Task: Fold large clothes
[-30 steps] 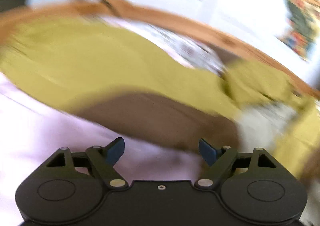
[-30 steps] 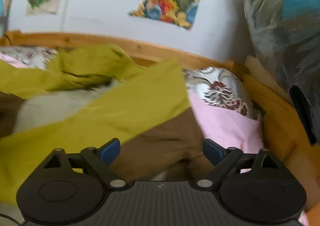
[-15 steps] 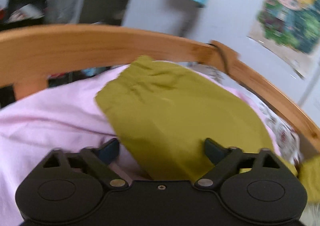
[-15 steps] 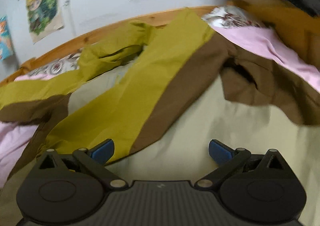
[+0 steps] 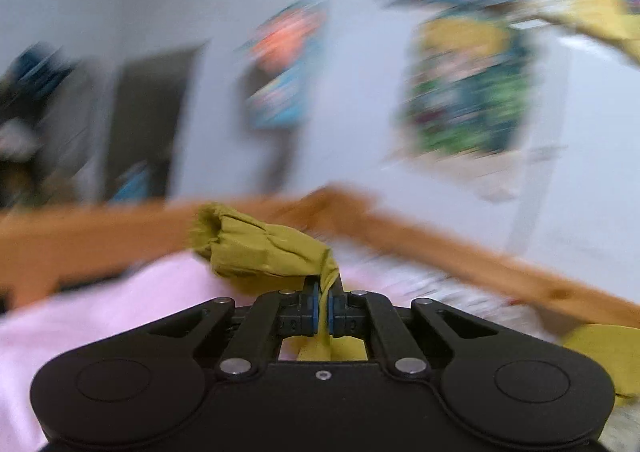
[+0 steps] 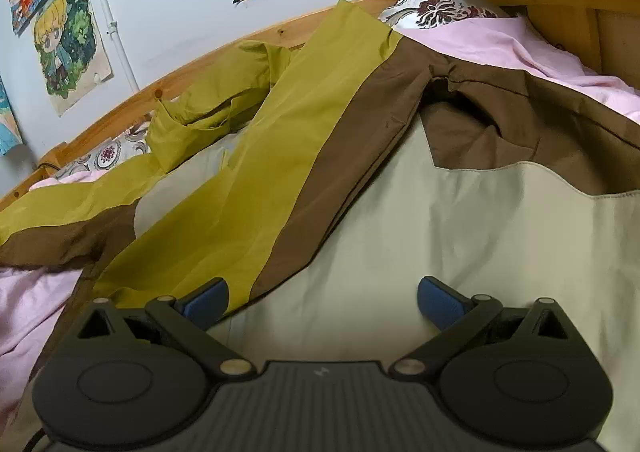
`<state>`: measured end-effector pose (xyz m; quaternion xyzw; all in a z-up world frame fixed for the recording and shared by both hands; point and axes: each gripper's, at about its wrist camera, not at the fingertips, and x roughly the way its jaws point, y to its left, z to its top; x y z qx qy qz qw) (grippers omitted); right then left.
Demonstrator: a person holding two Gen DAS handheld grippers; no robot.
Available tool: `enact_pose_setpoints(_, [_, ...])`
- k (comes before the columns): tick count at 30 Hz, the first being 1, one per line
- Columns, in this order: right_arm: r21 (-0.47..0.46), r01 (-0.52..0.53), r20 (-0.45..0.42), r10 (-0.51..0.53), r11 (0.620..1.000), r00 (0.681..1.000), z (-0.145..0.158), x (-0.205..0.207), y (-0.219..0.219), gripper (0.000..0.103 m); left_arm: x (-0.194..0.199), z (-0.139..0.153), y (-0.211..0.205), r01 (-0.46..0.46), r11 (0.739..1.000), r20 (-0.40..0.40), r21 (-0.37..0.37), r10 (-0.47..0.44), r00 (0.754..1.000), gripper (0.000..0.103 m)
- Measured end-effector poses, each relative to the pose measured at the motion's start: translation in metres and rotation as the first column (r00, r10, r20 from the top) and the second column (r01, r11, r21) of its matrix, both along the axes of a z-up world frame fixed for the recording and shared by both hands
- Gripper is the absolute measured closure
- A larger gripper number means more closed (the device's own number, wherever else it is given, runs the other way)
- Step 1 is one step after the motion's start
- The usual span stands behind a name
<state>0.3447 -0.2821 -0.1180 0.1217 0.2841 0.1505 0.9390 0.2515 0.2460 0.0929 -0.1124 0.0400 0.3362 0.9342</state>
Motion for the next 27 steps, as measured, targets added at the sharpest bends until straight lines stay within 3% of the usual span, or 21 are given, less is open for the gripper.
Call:
enact_pose_setpoints(2, [0.006, -0.003, 0.003, 0.003, 1.000, 1.000, 0.000, -0.001, -0.002, 0.000, 0.008, 0.019, -0.030, 0.138, 0.987, 0.040, 0.079, -0.142, 0.989, 0.100])
enact_pose_setpoints(4, [0.018, -0.002, 0.009, 0.002, 1.000, 1.000, -0.001, -0.003, -0.005, 0.000, 0.017, 0.033, -0.060, 0.288, 0.950, 0.064, 0.116, -0.297, 0.953, 0.100])
enact_pose_setpoints(7, [0.037, 0.009, 0.017, -0.009, 0.999, 1.000, 0.000, -0.007, -0.010, 0.000, 0.036, 0.041, -0.100, 0.501, 0.857, 0.079, 0.122, -0.511, 0.856, 0.101])
enact_pose_setpoints(10, [0.047, 0.018, 0.035, -0.020, 0.999, 0.999, 0.001, -0.012, -0.015, 0.000, 0.057, 0.031, -0.141, 0.696, 0.713, 0.078, 0.088, -0.702, 0.708, 0.101])
enact_pose_setpoints(14, [0.024, 0.082, 0.079, -0.083, 0.996, 0.993, 0.006, -0.019, -0.023, 0.000, 0.085, -0.002, -0.192, 0.878, 0.478, 0.040, -0.022, -0.877, 0.479, 0.101])
enact_pose_setpoints(16, [0.014, 0.123, 0.113, -0.124, 0.992, 0.986, 0.010, -0.021, -0.027, 0.000, 0.095, -0.024, -0.214, 0.917, 0.388, 0.024, -0.088, -0.920, 0.392, 0.101])
enact_pose_setpoints(18, [-0.006, 0.170, 0.154, -0.167, 0.986, 0.974, 0.015, -0.024, -0.031, 0.000, 0.100, -0.047, -0.232, 0.938, 0.317, 0.011, -0.137, -0.947, 0.322, 0.100])
enact_pose_setpoints(22, [-0.044, 0.264, 0.226, -0.247, 0.964, 0.942, 0.022, -0.029, -0.037, 0.000, 0.107, -0.102, -0.255, 0.939, 0.225, -0.004, -0.261, -0.973, 0.232, 0.100])
enact_pose_setpoints(24, [-0.056, 0.312, 0.240, -0.291, 0.948, 0.926, 0.024, -0.030, -0.043, 0.000, 0.107, -0.124, -0.265, 0.935, 0.199, -0.054, -0.295, -0.980, 0.191, 0.098])
enact_pose_setpoints(26, [-0.047, 0.334, 0.248, -0.312, 0.942, 0.917, 0.025, -0.029, -0.049, 0.000, 0.107, -0.138, -0.272, 0.927, 0.169, -0.124, -0.334, -0.983, 0.134, 0.096])
enact_pose_setpoints(27, [-0.043, 0.341, 0.249, -0.320, 0.939, 0.914, 0.025, -0.028, -0.051, 0.000, 0.107, -0.140, -0.273, 0.924, 0.160, -0.140, -0.348, -0.983, 0.117, 0.088])
